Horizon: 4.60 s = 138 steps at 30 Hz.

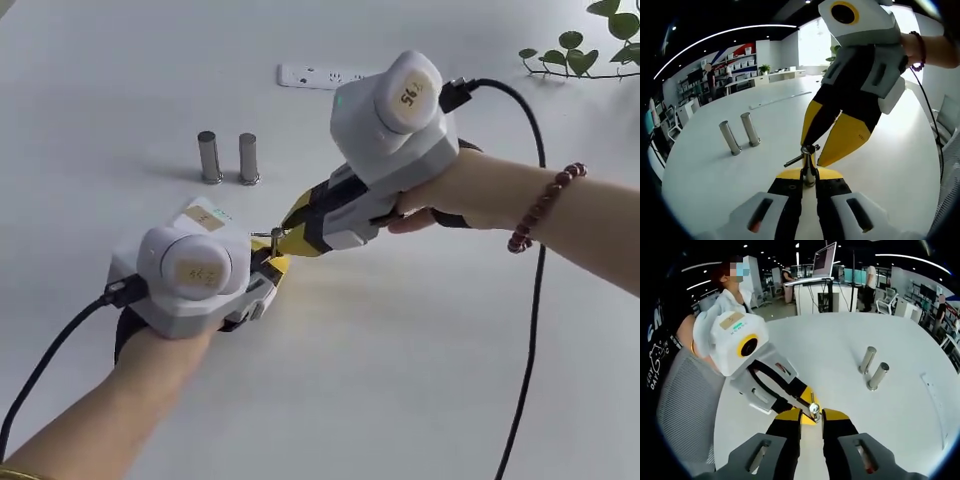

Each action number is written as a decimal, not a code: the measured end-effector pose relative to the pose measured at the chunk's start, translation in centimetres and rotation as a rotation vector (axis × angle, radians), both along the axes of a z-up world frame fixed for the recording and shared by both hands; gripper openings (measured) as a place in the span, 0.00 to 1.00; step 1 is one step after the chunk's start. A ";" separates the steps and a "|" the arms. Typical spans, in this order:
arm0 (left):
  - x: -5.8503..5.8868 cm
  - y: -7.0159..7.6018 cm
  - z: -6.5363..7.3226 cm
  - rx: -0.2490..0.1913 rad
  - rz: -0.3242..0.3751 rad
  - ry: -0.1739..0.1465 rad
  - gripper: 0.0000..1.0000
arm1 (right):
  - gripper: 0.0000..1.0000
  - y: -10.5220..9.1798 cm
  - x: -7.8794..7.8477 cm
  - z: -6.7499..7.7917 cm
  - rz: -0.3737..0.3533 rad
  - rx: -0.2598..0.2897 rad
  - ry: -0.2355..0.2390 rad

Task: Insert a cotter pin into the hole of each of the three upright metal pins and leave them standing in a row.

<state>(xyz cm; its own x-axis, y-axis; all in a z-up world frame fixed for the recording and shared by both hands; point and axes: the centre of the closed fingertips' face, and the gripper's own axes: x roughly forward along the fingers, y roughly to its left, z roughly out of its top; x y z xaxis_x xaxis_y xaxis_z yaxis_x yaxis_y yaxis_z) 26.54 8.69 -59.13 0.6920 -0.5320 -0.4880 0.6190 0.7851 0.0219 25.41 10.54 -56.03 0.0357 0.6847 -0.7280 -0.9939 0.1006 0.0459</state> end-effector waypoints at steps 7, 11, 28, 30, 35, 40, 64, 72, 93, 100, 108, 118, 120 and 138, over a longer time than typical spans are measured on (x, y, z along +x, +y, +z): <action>0.0 0.0 0.0 0.007 -0.007 0.000 0.07 | 0.08 0.2 0.5 -0.3 -0.008 0.022 -0.021; -0.1 0.0 0.0 0.011 -0.010 0.001 0.07 | 0.05 0.3 0.7 -0.3 -0.009 0.027 -0.034; 0.5 1.9 0.4 0.024 -0.008 0.005 0.07 | 0.04 2.1 1.1 0.3 -0.022 0.057 -0.032; 0.6 2.2 0.4 0.023 -0.006 0.004 0.07 | 0.04 2.5 1.1 0.3 -0.020 0.059 -0.033; 0.9 3.1 0.4 0.019 0.002 0.006 0.07 | 0.04 3.4 1.4 0.4 -0.021 0.058 -0.035; 1.4 4.0 0.6 0.011 0.009 0.004 0.07 | 0.04 4.5 1.9 0.5 -0.018 0.060 -0.045; 1.8 5.1 0.0 -0.026 0.007 0.019 0.07 | 0.05 5.5 2.2 0.6 -0.028 0.060 -0.036; 1.7 5.2 0.0 -0.032 0.032 0.031 0.11 | 0.05 5.6 2.4 0.5 -0.029 0.062 -0.039; 0.8 6.3 0.2 -0.038 0.075 0.046 0.36 | 0.21 4.3 4.6 1.8 -0.140 0.141 0.005; 0.7 6.5 1.4 -0.063 0.075 0.027 0.47 | 0.22 3.4 7.2 3.2 -0.242 0.190 -0.056; 0.2 6.4 2.4 -0.087 0.051 0.018 0.61 | 0.23 3.2 10.0 3.3 -0.288 0.226 -0.122; -0.1 6.1 3.7 -0.087 0.034 -0.002 0.71 | 0.25 3.2 13.3 0.9 -0.377 0.223 -0.104; -0.2 5.9 4.0 -0.087 0.025 -0.008 0.70 | 0.25 3.4 13.8 0.4 -0.389 0.234 -0.086; -0.1 6.5 4.4 -0.092 0.037 -0.016 0.68 | 0.10 4.5 14.6 -1.4 -0.426 0.257 -0.088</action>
<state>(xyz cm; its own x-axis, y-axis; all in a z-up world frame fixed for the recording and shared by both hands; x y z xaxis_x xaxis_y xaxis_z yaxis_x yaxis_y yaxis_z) 26.40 15.15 -54.73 0.7192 -0.5479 -0.4271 0.5898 0.8065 -0.0413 39.98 15.09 -57.42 0.4046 0.7528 -0.5192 -0.8682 0.4945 0.0404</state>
